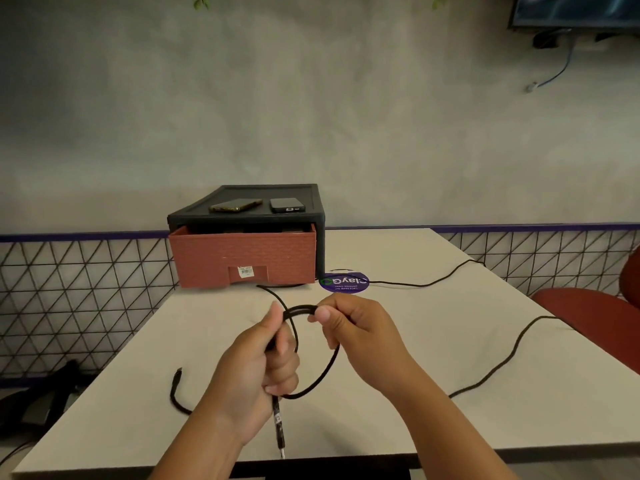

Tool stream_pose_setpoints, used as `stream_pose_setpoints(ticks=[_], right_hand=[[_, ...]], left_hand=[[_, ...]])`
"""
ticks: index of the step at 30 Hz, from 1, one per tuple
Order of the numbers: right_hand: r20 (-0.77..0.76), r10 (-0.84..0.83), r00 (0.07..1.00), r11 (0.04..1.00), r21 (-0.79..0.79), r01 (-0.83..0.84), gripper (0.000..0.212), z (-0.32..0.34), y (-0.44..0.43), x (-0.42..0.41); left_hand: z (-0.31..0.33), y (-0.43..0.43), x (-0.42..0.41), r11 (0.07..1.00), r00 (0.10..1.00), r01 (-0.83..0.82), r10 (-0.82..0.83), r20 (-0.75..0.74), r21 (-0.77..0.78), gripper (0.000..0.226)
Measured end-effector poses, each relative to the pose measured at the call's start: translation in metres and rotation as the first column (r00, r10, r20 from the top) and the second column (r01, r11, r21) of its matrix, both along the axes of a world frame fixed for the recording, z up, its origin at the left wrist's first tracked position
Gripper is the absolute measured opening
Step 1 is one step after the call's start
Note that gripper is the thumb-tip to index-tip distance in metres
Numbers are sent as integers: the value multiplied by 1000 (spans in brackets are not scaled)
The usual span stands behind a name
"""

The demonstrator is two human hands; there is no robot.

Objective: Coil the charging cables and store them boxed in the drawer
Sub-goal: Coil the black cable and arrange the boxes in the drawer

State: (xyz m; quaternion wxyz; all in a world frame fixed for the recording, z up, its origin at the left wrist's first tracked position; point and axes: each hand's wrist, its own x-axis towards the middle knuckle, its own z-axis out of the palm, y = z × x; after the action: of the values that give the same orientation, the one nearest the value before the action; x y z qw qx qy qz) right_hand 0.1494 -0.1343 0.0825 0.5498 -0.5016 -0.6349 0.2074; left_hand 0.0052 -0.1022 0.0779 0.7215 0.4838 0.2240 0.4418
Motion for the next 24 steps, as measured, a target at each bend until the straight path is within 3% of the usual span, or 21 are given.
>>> stream_pose_setpoints(ticks=[3, 6, 9, 12, 13, 15, 20, 22, 24], right_hand=[[30, 26, 999, 1000, 2, -26, 29, -5, 2, 1], [-5, -43, 999, 999, 22, 43, 22, -8, 5, -1], [-60, -100, 993, 995, -15, 99, 23, -8, 8, -1], [-92, -65, 994, 986, -158, 50, 23, -10, 9, 1], [-72, -51, 996, 978, -206, 36, 23, -12, 8, 2], [13, -8, 1000, 958, -287, 12, 23, -15, 6, 4], [324, 154, 934, 886, -463, 15, 25, -23, -9, 4], [412, 135, 901, 897, -436, 65, 22, -27, -11, 2], [484, -16, 875, 928, -318, 193, 18, -27, -9, 7]], left_hand=[[-1, 4, -3, 996, 989, 8, 6, 148, -91, 42], [-6, 5, -4, 977, 952, 148, -99, 291, -152, 31], [-13, 8, -2, 943, 871, 326, -272, 410, -67, 56], [-19, 22, 1, 884, 754, 466, -417, 508, 33, 48], [-17, 24, -1, 909, 786, 407, -398, 472, 89, 47], [-11, 25, -5, 960, 874, 253, -279, 398, 118, 51], [-9, 30, 2, 963, 855, 266, -259, 450, 50, 77], [-9, 38, 3, 928, 806, 368, -349, 478, 57, 73], [0, 36, -3, 911, 808, 401, -402, 430, 99, 55]])
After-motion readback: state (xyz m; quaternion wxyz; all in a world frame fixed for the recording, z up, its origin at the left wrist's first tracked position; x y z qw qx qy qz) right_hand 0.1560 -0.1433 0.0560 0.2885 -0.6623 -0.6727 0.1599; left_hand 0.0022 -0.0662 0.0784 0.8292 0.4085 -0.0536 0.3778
